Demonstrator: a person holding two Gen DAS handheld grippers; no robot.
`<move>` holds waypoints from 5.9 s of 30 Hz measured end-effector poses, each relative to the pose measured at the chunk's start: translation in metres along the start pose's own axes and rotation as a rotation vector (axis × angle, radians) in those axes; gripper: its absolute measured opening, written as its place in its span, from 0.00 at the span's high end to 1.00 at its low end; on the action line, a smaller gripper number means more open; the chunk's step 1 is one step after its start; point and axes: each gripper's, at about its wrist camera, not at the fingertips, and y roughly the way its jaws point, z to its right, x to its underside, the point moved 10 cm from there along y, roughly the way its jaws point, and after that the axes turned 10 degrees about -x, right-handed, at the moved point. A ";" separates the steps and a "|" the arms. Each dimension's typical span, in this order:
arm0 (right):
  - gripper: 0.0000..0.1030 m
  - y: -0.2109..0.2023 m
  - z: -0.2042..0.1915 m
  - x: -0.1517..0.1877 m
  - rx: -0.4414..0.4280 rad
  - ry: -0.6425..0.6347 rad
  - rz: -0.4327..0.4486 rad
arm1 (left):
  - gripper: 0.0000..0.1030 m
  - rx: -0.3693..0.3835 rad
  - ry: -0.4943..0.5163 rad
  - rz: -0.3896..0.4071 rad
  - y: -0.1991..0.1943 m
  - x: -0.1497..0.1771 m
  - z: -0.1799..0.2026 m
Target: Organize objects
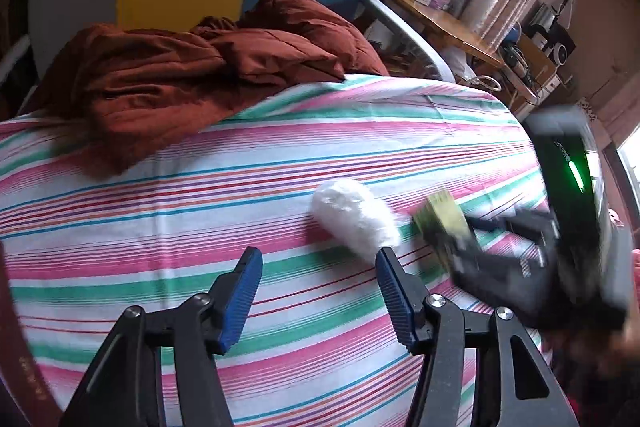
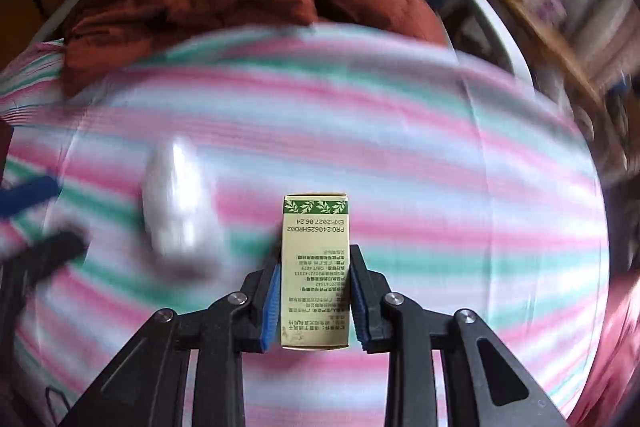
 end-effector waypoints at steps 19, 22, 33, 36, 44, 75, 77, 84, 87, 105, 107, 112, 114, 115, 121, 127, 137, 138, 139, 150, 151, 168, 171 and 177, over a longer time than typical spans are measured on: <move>0.72 -0.014 0.001 0.039 -0.056 0.078 0.122 | 0.68 -0.063 0.016 -0.043 0.043 0.003 0.028; 0.72 -0.015 -0.002 0.040 -0.061 0.075 0.127 | 0.69 -0.081 0.041 -0.019 0.023 0.018 0.018; 0.72 -0.016 -0.041 0.044 -0.083 0.044 0.070 | 0.68 -0.159 0.097 0.166 -0.085 0.042 -0.017; 0.72 -0.024 -0.068 0.043 -0.089 0.006 0.074 | 0.68 -0.172 0.105 0.236 -0.119 0.045 -0.024; 0.72 -0.057 -0.126 0.038 -0.097 -0.083 0.114 | 0.68 -0.171 0.066 0.322 -0.181 0.062 -0.047; 0.72 -0.135 -0.352 0.053 -0.372 -0.135 0.368 | 0.68 -0.332 -0.222 0.355 -0.251 0.173 -0.237; 0.72 -0.135 -0.363 0.058 -0.388 -0.137 0.371 | 0.68 -0.347 -0.258 0.339 -0.252 0.186 -0.257; 0.72 -0.127 -0.391 0.061 -0.402 -0.176 0.342 | 0.68 -0.378 -0.340 0.306 -0.250 0.216 -0.300; 0.72 -0.124 -0.399 0.059 -0.412 -0.190 0.338 | 0.68 -0.369 -0.347 0.300 -0.248 0.222 -0.304; 0.72 -0.108 -0.433 0.016 -0.442 -0.257 0.294 | 0.67 -0.400 -0.353 0.283 -0.224 0.206 -0.308; 0.72 -0.102 -0.437 0.012 -0.441 -0.265 0.286 | 0.67 -0.396 -0.348 0.276 -0.221 0.205 -0.307; 0.72 -0.090 -0.446 0.002 -0.462 -0.271 0.253 | 0.67 -0.398 -0.340 0.279 -0.217 0.198 -0.308; 0.72 -0.089 -0.448 -0.002 -0.459 -0.274 0.251 | 0.67 -0.395 -0.347 0.276 -0.215 0.197 -0.310; 0.72 -0.088 -0.448 -0.004 -0.459 -0.270 0.247 | 0.67 -0.393 -0.352 0.272 -0.213 0.196 -0.310; 0.71 -0.082 -0.452 -0.015 -0.450 -0.285 0.237 | 0.65 -0.385 -0.361 0.249 -0.204 0.199 -0.311; 0.63 -0.074 -0.457 -0.019 -0.429 -0.303 0.230 | 0.58 -0.404 -0.363 0.254 -0.205 0.200 -0.311; 0.57 -0.080 -0.449 -0.005 -0.441 -0.259 0.254 | 0.32 -0.466 -0.372 0.277 -0.219 0.203 -0.317; 0.56 -0.081 -0.447 -0.001 -0.435 -0.254 0.259 | 0.31 -0.475 -0.373 0.282 -0.222 0.204 -0.318; 0.56 -0.083 -0.444 0.003 -0.426 -0.246 0.266 | 0.29 -0.478 -0.374 0.285 -0.223 0.204 -0.318; 0.46 -0.111 -0.401 0.047 -0.269 -0.200 0.407 | 0.00 -0.518 -0.387 0.381 -0.267 0.217 -0.315; 0.46 -0.112 -0.397 0.053 -0.261 -0.190 0.412 | 0.00 -0.531 -0.390 0.388 -0.272 0.219 -0.315; 0.46 -0.127 -0.385 0.098 -0.232 -0.162 0.481 | 0.00 -0.554 -0.439 0.375 -0.289 0.248 -0.299; 0.46 -0.129 -0.390 0.099 -0.234 -0.180 0.482 | 0.00 -0.555 -0.431 0.392 -0.295 0.247 -0.296; 0.46 -0.127 -0.398 0.101 -0.236 -0.203 0.475 | 0.00 -0.562 -0.446 0.391 -0.295 0.250 -0.298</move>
